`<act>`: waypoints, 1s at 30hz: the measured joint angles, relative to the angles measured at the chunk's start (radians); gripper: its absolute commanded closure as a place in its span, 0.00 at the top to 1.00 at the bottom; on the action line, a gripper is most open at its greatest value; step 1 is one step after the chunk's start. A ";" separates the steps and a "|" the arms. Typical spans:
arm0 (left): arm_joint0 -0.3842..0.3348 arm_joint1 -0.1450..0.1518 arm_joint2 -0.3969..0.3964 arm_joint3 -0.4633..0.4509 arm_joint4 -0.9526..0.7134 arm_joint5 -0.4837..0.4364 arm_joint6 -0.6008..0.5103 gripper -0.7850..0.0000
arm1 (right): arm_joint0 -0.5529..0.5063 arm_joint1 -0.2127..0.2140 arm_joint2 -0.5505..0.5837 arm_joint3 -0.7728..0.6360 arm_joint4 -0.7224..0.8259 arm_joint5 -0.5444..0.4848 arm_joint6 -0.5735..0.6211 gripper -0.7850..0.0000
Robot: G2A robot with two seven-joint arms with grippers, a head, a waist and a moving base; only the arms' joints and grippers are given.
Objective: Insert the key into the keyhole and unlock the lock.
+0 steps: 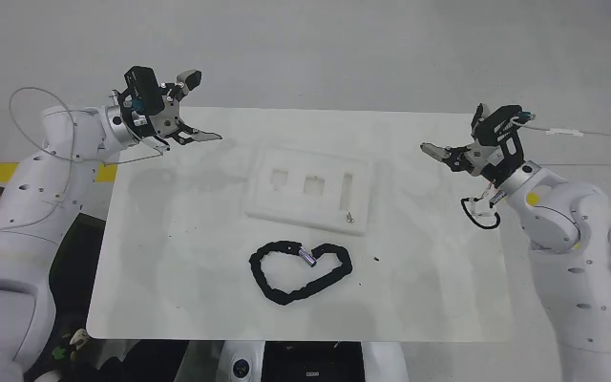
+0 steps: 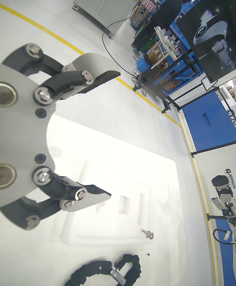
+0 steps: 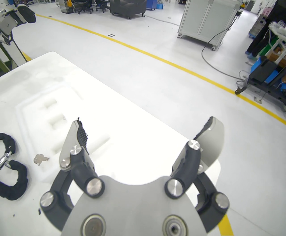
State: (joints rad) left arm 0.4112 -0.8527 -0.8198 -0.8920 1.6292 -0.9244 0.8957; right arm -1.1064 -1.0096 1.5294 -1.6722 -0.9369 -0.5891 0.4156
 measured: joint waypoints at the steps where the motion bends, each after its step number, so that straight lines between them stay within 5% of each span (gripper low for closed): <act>1: 0.000 0.000 0.000 0.000 0.000 0.000 0.000 1.00 | 0.006 -0.001 -0.010 -0.003 0.021 0.008 0.033 1.00; 21: 0.000 0.000 0.000 0.000 0.000 0.000 0.000 1.00 | 0.130 -0.024 -0.303 -0.084 0.347 0.243 0.599 1.00; 30: 0.000 0.000 0.000 0.000 0.000 0.000 0.000 1.00 | 0.163 -0.038 -0.433 -0.078 0.339 0.279 0.665 1.00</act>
State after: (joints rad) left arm 0.4112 -0.8527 -0.8198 -0.8920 1.6292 -0.9244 0.8957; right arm -0.9437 -1.0481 1.0964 -1.7498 -0.5981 -0.3099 1.0802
